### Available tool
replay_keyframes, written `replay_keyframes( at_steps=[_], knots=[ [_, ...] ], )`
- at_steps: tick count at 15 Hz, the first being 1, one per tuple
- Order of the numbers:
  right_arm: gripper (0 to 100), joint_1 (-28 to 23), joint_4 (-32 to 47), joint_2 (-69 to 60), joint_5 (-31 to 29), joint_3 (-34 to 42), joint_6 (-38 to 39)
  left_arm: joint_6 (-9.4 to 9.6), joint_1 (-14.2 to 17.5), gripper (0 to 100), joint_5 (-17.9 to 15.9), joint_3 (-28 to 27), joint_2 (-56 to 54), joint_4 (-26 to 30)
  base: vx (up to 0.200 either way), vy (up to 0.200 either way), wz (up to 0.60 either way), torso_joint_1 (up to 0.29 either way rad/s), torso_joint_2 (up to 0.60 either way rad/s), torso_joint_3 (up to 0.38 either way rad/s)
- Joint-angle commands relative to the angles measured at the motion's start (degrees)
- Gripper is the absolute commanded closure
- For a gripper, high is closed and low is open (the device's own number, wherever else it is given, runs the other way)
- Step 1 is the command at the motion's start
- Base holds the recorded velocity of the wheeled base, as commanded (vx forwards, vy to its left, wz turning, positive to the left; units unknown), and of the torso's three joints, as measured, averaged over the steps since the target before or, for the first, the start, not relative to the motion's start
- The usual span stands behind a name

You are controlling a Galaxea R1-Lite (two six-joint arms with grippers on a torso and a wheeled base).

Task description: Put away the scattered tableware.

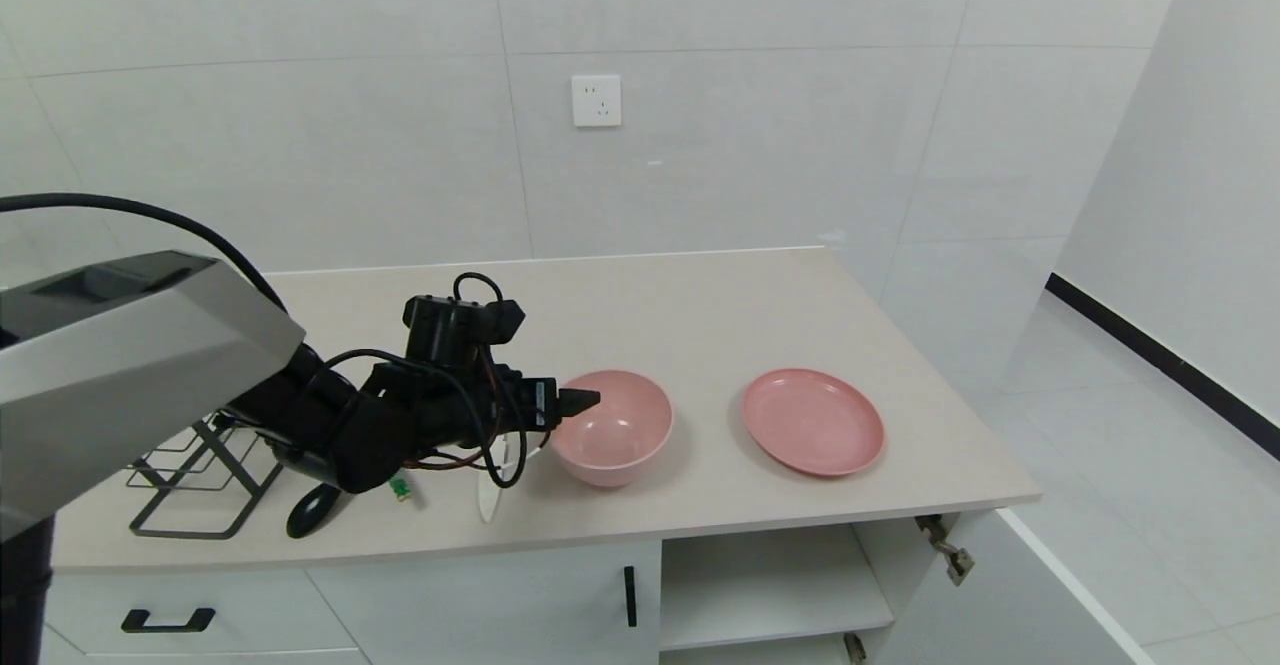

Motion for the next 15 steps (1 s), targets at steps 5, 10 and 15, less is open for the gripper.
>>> replay_keyframes(
  at_steps=[5,10,15],
  knots=[
    [0,0.01,0.0,0.0,0.0,0.01,0.0,-0.13,-1.8,0,0.17,-0.86,4.51,-0.4,0.0,0.0,0.0,0.0,0.0,0.0],
    [0,0.01,0.0,0.0,0.0,0.01,0.0,-0.13,-1.88,0,1.48,-0.68,4.33,-0.57,0.0,0.0,0.0,0.0,0.0,0.0],
    [0,0.01,0.0,0.0,0.0,0.01,0.0,-0.04,-2.32,100,2.01,0.02,4.16,0.22,0.0,0.0,0.0,0.0,0.0,0.0]
  ],
)
